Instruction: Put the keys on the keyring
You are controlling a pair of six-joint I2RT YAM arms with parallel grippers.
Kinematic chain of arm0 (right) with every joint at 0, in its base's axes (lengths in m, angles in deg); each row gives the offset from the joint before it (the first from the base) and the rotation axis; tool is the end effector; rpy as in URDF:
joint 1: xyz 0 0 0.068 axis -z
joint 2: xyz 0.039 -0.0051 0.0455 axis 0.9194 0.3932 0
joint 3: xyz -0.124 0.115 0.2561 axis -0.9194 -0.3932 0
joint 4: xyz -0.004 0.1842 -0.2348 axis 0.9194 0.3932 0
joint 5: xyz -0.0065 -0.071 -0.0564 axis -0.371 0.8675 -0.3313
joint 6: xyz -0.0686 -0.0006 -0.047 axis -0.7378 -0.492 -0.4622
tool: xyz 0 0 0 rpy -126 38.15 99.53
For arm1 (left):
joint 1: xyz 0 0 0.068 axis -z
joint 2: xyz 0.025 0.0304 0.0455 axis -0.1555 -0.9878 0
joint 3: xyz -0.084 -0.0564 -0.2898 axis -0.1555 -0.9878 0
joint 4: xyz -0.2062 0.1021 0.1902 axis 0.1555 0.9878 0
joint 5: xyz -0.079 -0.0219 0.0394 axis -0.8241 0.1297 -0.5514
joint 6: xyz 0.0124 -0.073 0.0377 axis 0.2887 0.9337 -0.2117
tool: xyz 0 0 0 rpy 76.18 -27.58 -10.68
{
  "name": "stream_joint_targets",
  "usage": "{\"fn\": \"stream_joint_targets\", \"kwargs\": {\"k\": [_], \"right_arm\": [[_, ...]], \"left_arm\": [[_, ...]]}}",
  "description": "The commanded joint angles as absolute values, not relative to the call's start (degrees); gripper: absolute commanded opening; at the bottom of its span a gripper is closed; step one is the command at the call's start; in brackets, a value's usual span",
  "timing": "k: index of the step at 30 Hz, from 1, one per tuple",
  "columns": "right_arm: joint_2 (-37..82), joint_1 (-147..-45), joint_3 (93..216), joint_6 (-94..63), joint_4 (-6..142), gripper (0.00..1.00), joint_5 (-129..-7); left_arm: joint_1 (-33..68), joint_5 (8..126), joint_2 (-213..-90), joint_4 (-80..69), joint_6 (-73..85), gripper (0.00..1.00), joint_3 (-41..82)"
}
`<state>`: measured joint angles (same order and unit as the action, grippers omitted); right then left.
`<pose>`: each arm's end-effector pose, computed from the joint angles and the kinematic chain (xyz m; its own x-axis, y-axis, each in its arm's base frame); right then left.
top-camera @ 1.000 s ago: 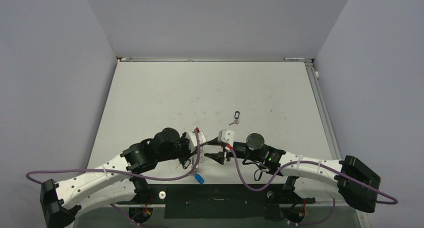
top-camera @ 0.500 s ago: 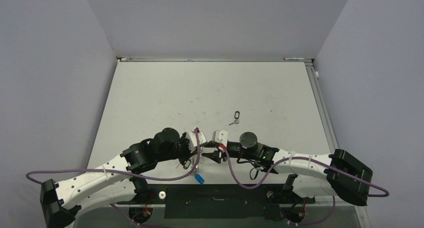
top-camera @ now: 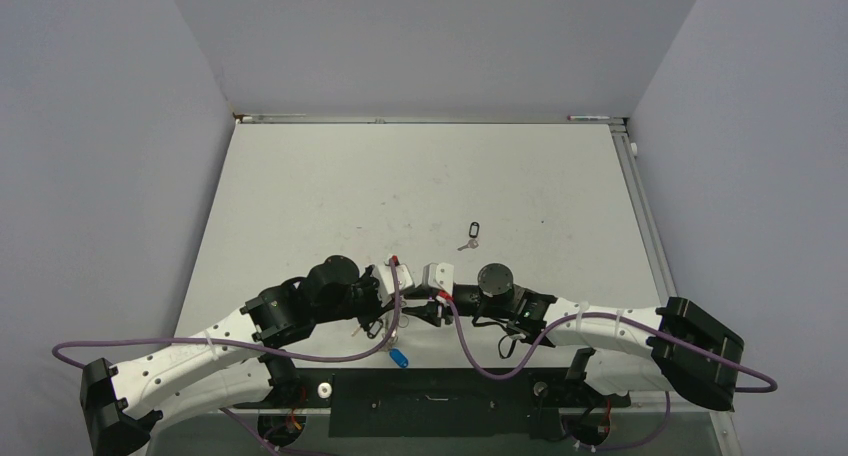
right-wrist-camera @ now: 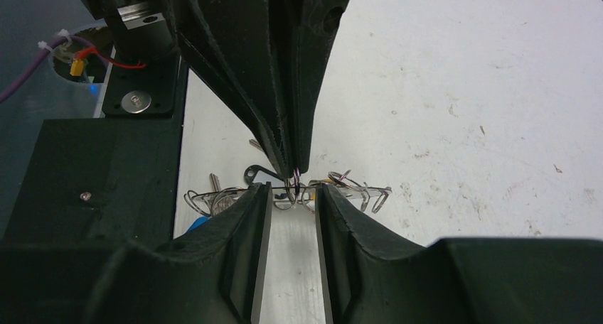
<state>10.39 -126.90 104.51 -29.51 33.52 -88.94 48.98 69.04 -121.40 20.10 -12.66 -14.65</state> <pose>0.1183 0.2741 0.2156 0.0400 -0.1546 -0.9872 -0.9989 0.0160 -0.0430 0.1125 -0.1943 0.2644 -0.1826 0.5063 -0.8428 0.9181 0.3946 0.0381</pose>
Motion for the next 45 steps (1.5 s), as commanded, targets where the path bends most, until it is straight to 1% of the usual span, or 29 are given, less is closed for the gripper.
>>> {"fn": "stream_joint_targets", "kwargs": {"k": [1, 10, 18, 22, 27, 35, 41, 45], "right_arm": [[10.9, -127.3, 107.2, -31.4, 31.3, 0.3, -92.1], [11.9, -127.3, 108.7, -32.2, 32.4, 0.28, -93.7], [13.2, -127.3, 110.0, -33.3, 34.8, 0.15, -93.9], [12.8, -127.2, 111.0, -34.4, 38.3, 0.16, -93.1], [11.0, -127.3, 111.9, -35.1, 41.4, 0.23, -91.6], [9.1, -127.3, 110.3, -35.0, 41.6, 0.23, -90.2], [10.6, -127.3, 110.4, -34.4, 39.7, 0.19, -90.5], [11.2, -127.3, 111.1, -34.2, 39.5, 0.09, -90.8]], "left_arm": [[48.8, 67.8, -121.0, 17.6, -13.3, 0.0, -14.5], [48.8, 67.7, -120.5, 17.6, -13.5, 0.0, -14.7], [48.8, 67.9, -120.0, 17.6, -13.6, 0.0, -14.9], [48.7, 68.0, -119.8, 17.6, -13.7, 0.0, -15.1], [48.7, 68.2, -119.9, 17.6, -13.8, 0.0, -15.0], [48.8, 68.1, -120.3, 17.7, -13.8, 0.0, -14.9], [48.8, 67.8, -120.3, 17.5, -13.7, 0.0, -15.1], [48.8, 67.4, -120.5, 17.4, -13.8, 0.0, -15.0]]}}
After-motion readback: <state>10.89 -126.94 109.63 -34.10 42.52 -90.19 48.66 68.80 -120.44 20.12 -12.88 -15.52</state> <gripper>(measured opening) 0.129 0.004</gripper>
